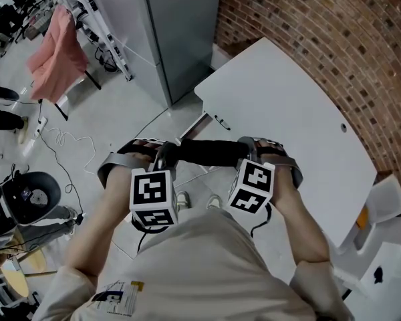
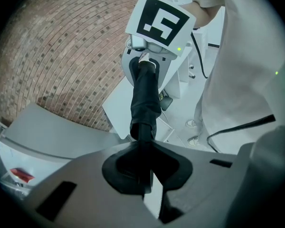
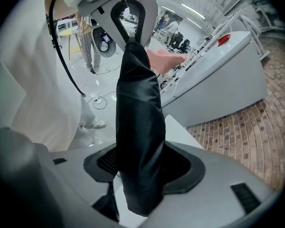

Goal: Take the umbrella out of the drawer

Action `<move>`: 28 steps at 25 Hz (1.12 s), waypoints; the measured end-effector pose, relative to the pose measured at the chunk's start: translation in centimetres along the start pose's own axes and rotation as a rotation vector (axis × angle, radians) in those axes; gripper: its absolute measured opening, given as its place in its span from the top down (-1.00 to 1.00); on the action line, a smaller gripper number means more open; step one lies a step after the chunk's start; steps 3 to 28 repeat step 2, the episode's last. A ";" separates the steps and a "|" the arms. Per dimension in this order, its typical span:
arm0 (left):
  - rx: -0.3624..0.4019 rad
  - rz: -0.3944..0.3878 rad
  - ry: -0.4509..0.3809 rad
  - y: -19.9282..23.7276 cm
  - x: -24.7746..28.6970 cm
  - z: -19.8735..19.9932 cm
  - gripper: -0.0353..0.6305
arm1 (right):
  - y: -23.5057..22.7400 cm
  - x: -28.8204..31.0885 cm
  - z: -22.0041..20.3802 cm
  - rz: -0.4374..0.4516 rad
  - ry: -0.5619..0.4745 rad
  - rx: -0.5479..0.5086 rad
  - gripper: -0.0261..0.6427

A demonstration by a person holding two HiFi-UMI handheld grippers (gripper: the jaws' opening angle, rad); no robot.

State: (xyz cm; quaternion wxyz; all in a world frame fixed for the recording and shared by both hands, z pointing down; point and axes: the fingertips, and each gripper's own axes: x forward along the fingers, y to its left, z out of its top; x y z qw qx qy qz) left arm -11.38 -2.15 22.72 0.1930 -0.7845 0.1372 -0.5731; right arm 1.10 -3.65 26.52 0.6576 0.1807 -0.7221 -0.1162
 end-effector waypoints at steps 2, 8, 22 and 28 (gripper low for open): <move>0.001 0.000 0.000 0.0 0.0 0.2 0.80 | 0.0 -0.1 -0.2 0.001 -0.001 0.000 0.17; 0.001 0.000 0.000 0.0 0.0 0.2 0.80 | 0.0 -0.1 -0.2 0.001 -0.001 0.000 0.17; 0.001 0.000 0.000 0.0 0.0 0.2 0.80 | 0.0 -0.1 -0.2 0.001 -0.001 0.000 0.17; 0.001 0.000 0.000 0.0 0.0 0.2 0.80 | 0.0 -0.1 -0.2 0.001 -0.001 0.000 0.17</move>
